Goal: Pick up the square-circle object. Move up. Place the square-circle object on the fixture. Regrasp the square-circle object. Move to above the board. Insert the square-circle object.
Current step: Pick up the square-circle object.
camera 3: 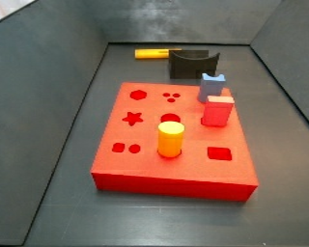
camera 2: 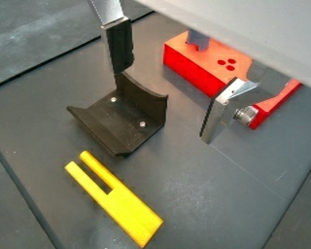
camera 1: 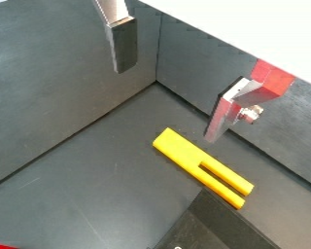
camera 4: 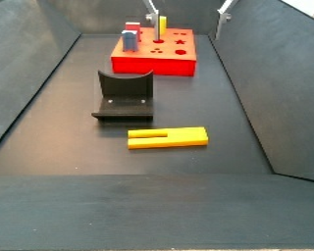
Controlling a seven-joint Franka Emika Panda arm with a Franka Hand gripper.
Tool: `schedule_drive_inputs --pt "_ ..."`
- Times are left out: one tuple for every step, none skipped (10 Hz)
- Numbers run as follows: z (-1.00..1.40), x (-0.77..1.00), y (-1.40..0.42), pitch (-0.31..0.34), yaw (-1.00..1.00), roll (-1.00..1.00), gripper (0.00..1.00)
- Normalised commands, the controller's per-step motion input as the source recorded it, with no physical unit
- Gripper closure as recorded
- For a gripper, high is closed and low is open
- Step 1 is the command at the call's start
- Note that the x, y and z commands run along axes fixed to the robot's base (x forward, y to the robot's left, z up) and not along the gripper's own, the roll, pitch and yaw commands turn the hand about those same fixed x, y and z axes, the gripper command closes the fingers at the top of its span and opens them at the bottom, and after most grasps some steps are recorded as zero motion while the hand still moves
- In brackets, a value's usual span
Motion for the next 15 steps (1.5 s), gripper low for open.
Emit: schedule_drive_inputs --pt "0.00 0.00 0.00 0.007 -0.12 0.05 0.00" --pt "-0.04 0.00 0.02 0.001 -0.94 0.03 0.00" --pt "-0.08 0.00 0.00 0.000 -1.00 0.02 0.00" --pt "-0.13 0.00 0.00 0.000 -1.00 0.00 0.00" --pt "-0.29 0.00 0.00 0.030 -1.00 0.00 0.00" --pt "-0.65 0.13 0.19 0.073 -0.85 0.00 0.00" --pt "-0.77 0.21 0.22 0.079 -0.82 0.00 0.00" --pt "-0.81 0.21 0.16 0.063 -0.84 -0.05 0.00" --pt "-0.80 0.09 0.03 0.000 -0.93 -0.08 0.00" --pt "-0.66 0.21 0.05 -0.041 -0.83 -0.16 0.00" --pt "-0.37 0.19 0.17 -0.170 -0.57 -0.32 0.00" --pt "-0.23 0.13 0.40 -0.204 -0.27 -0.43 0.00" --pt "-0.12 0.06 0.59 -0.166 -0.01 -0.50 0.00" --pt "-0.04 0.07 0.61 -0.166 0.00 -0.50 0.00" --pt "-0.09 0.01 0.64 -0.124 0.00 -0.50 0.00"
